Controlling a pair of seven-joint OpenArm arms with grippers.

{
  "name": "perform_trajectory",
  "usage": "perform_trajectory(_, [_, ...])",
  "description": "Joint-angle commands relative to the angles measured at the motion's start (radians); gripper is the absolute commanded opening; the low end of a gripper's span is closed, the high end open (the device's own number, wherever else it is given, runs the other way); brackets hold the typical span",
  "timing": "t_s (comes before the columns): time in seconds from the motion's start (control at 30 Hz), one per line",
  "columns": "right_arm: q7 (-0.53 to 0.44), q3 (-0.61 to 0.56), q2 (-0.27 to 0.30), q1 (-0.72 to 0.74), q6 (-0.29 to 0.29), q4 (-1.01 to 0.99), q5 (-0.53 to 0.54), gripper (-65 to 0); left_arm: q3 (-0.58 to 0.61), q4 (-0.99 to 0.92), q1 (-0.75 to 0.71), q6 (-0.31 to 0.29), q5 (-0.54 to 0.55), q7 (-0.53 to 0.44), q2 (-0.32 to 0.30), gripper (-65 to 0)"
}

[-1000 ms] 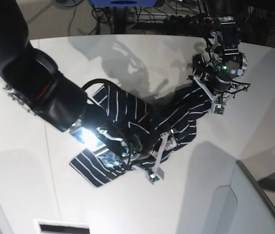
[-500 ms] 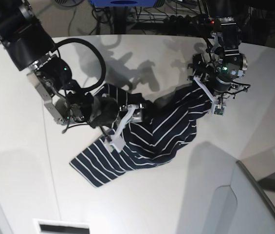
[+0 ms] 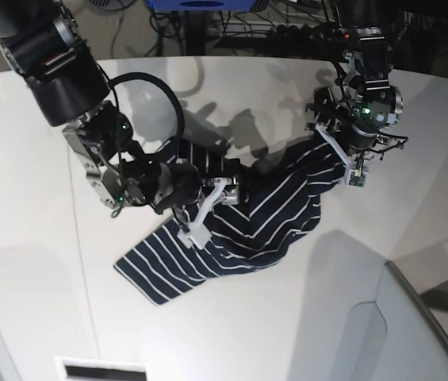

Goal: Layout the t-shirt on the table in an organized manner, then fold the t-shirt properly
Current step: 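Lift the shirt with both grippers and bring them together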

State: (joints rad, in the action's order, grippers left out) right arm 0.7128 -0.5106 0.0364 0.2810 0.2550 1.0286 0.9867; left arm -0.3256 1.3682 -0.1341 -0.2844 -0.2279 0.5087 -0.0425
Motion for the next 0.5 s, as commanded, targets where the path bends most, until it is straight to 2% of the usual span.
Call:
perform_trajectory(0.0, [-0.008,0.004,-0.016,0.036,0.017,0.017,0.022,-11.4,-0.002,0.012,0.003,0.004,0.002,0.001,-0.009,-65.0])
perform_trajectory(0.33, [-0.022,0.004,-0.100,0.128,0.020,-0.110,0.022,-11.4,-0.002,0.012,0.003,0.004,0.002,0.001,-0.009,-65.0])
perform_trajectory(0.47, [-0.029,-0.004,-0.105,0.136,0.020,-0.110,0.022,-12.6,-0.002,0.012,0.003,0.004,0.002,0.001,-0.009,-65.0])
